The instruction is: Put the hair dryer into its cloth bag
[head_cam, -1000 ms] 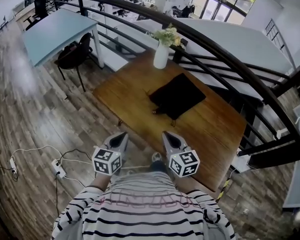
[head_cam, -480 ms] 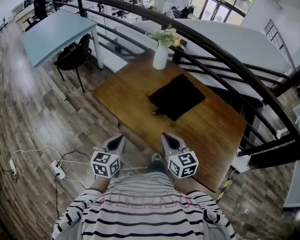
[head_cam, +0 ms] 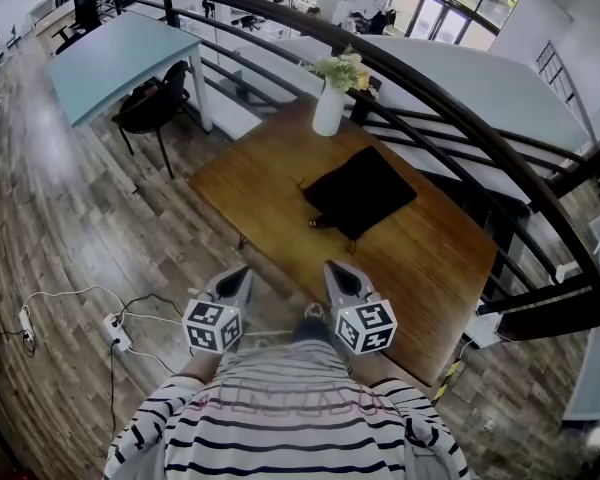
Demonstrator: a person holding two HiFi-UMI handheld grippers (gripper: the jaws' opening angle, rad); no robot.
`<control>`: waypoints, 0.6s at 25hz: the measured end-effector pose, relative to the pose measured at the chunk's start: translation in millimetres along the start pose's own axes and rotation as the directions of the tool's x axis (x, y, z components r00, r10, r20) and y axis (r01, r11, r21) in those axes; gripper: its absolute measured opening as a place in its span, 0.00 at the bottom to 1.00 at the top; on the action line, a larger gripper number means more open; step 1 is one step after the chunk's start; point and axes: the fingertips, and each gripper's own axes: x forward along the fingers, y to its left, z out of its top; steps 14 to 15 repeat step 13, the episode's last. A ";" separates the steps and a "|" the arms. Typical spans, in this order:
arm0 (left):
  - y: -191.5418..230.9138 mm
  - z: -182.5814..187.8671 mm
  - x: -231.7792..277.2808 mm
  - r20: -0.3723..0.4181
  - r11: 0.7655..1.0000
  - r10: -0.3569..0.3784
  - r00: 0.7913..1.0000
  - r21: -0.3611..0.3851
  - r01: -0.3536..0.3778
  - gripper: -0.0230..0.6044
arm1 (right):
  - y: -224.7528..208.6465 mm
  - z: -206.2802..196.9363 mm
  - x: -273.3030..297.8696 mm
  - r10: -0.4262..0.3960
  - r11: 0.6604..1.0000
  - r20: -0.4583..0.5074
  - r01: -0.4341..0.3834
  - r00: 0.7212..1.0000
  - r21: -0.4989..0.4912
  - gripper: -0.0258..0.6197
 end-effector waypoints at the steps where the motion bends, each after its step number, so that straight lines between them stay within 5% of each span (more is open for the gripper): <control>1: 0.1 0.1 0.4 0.000 1.000 0.000 1.000 0.000 0.000 0.04 | -0.1 0.2 0.5 -0.001 1.000 0.001 0.001 1.000 0.000 0.04; 15: 2.9 0.0 6.4 -0.007 1.000 -0.025 1.000 0.018 0.025 0.04 | -0.7 2.4 7.7 -0.021 1.000 0.002 0.021 1.000 -0.007 0.04</control>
